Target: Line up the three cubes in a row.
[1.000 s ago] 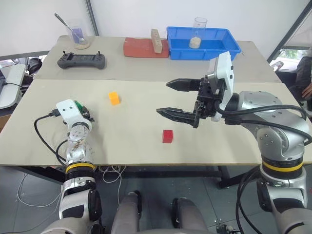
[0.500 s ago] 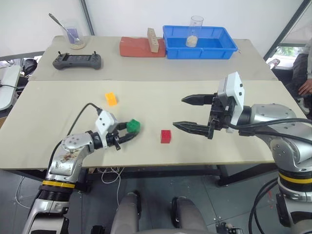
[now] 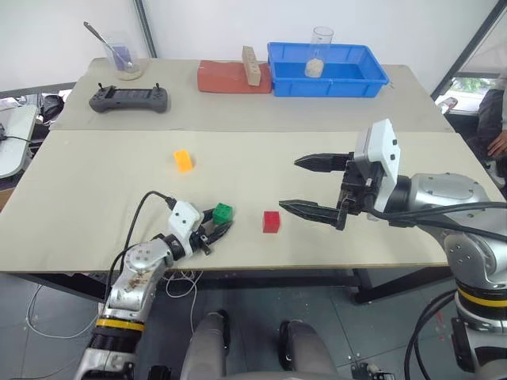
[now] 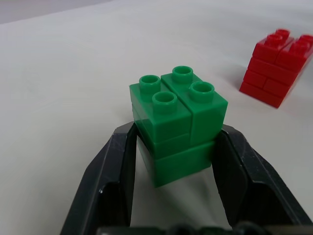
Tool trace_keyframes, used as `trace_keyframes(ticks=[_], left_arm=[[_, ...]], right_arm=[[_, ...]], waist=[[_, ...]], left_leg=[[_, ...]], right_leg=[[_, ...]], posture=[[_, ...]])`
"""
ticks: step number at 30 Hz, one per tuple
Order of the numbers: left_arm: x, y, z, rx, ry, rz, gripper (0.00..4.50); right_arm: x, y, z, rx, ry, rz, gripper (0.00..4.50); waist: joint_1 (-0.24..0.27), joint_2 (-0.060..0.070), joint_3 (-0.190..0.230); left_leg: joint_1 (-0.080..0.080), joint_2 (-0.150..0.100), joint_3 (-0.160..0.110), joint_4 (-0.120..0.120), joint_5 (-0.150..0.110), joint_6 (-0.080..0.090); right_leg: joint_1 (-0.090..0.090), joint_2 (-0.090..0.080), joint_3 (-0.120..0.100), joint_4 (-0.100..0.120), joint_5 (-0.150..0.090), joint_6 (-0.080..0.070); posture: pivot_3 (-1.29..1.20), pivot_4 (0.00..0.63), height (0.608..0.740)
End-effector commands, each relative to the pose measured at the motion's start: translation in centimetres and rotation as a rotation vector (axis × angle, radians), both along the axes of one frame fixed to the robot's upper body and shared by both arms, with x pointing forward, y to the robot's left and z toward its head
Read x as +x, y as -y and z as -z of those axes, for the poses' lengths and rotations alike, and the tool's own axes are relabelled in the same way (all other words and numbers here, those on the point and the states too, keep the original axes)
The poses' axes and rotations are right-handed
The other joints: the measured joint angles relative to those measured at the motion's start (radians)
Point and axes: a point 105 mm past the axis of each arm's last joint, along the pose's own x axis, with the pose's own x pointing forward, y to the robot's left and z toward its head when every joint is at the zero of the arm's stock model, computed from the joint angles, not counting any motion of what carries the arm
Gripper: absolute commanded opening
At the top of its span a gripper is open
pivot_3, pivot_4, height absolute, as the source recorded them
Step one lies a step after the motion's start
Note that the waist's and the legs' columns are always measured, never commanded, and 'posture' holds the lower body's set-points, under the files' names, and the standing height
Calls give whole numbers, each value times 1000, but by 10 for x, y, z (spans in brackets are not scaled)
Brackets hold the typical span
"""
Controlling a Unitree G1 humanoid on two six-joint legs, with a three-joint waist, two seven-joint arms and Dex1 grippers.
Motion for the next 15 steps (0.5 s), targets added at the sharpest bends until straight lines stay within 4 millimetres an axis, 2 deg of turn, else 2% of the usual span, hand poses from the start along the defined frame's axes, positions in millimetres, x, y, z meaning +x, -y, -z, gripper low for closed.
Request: trace_keyframes(ticks=[1,10,15], left_arm=[[-3,6,-9,-9,48,-80,1782],[-11,4,-4,12,60,-203,1782],[-8,13,-4,5,67,-210,1782]], right_arm=[[-4,-2,-11,12,44,-9,4500],[-2,2,-9,11,38,-7,4500],[-1,4,-5,8,30,-9,4500]], waist=[[1,0,0],[4,0,0],[8,0,0]], left_leg=[[0,0,0,0,0,0],[0,0,0,0,0,0],[0,-1,0,1,0,0]], right_leg=[[0,0,0,0,0,0],[0,0,0,0,0,0],[0,-1,0,0,0,0]], posture=[[0,150,740],[0,150,740],[0,150,740]])
